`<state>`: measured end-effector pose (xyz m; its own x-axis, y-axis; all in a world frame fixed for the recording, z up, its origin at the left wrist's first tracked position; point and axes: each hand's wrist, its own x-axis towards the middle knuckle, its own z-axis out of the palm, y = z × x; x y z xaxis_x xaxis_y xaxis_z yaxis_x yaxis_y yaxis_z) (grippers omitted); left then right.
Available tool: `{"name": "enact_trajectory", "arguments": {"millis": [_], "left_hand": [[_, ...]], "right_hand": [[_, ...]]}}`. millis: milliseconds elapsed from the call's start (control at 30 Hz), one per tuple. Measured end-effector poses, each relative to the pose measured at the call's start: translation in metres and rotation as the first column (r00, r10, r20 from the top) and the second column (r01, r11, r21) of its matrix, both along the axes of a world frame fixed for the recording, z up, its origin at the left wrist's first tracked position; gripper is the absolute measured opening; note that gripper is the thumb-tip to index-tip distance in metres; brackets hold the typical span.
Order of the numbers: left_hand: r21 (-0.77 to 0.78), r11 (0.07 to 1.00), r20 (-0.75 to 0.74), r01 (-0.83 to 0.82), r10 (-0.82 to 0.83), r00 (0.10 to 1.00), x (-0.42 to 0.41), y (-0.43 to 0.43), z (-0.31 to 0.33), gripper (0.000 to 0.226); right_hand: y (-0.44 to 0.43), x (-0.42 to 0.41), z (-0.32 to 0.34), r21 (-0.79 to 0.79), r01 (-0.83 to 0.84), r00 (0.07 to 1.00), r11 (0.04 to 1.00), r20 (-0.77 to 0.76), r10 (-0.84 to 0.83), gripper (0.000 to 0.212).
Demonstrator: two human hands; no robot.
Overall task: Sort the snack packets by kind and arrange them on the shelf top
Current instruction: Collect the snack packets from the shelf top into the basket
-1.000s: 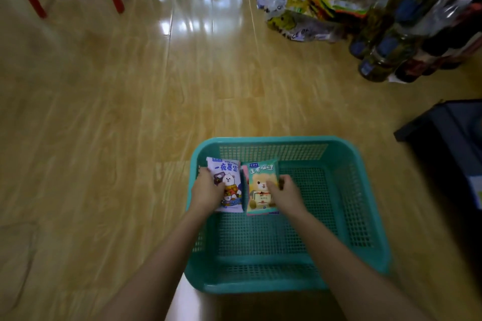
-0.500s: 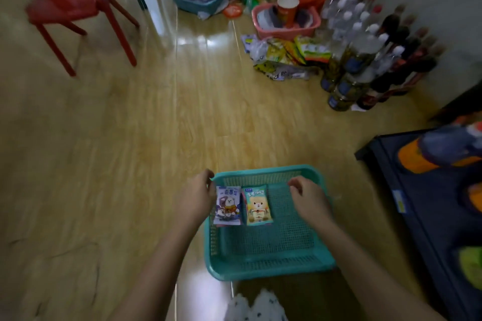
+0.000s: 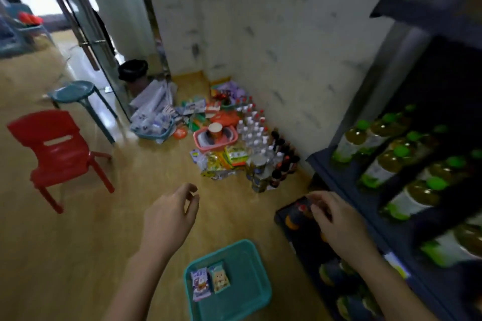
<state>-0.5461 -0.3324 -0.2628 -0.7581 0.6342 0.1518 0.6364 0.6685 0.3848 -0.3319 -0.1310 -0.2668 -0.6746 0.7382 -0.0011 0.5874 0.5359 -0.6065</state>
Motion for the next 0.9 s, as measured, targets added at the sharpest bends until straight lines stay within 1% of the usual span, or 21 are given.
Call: {"name": "enact_trajectory", "arguments": {"millis": [100,200,267,367,433,500,600,733,833,900], "left_hand": [[0.015,0.992,-0.037,0.126,-0.125,0.991,0.030,0.012,0.057,0.019],[0.039,0.962,-0.108,0.272,-0.266,0.958,0.063,0.022,0.096,0.015],[0.053,0.925,-0.171,0.376,-0.363,0.916,0.086,0.031,0.116,0.014],[0.049,0.836,-0.259,0.546,-0.518,0.815,0.126,0.047,0.141,0.017],[0.058,0.769,-0.291,0.636,-0.597,0.748,0.157,0.054,0.154,0.015],[0.061,0.697,-0.288,0.715,-0.673,0.681,0.191,0.057,0.164,0.011],[0.065,0.594,-0.321,0.802,-0.749,0.580,0.245,0.061,0.177,0.014],[0.094,0.441,-0.352,0.893,-0.824,0.444,0.321,0.071,0.192,0.013],[0.096,0.344,-0.355,0.934,-0.865,0.355,0.373,0.086,0.195,0.013],[0.113,0.309,-0.367,0.944,-0.870,0.329,0.408,0.099,0.197,0.014]], "right_hand": [[-0.008,0.049,0.062,0.096,0.086,0.996,0.992,-0.022,-0.085,0.023],[-0.030,0.110,0.104,0.152,0.226,0.974,0.962,-0.065,-0.218,0.025],[-0.049,0.153,0.124,0.195,0.321,0.947,0.927,-0.077,-0.312,0.026],[-0.087,0.220,0.146,0.255,0.459,0.887,0.851,-0.088,-0.453,0.027],[-0.117,0.266,0.157,0.296,0.554,0.828,0.778,-0.098,-0.552,0.026],[-0.150,0.313,0.166,0.323,0.647,0.753,0.691,-0.126,-0.646,0.026],[-0.197,0.378,0.178,0.348,0.763,0.620,0.544,-0.159,-0.768,0.023],[-0.252,0.452,0.186,0.335,0.873,0.424,0.355,-0.161,-0.891,0.024],[-0.271,0.498,0.185,0.319,0.909,0.325,0.267,-0.143,-0.935,0.023],[-0.270,0.526,0.185,0.312,0.921,0.291,0.235,-0.149,-0.945,0.022]]}}
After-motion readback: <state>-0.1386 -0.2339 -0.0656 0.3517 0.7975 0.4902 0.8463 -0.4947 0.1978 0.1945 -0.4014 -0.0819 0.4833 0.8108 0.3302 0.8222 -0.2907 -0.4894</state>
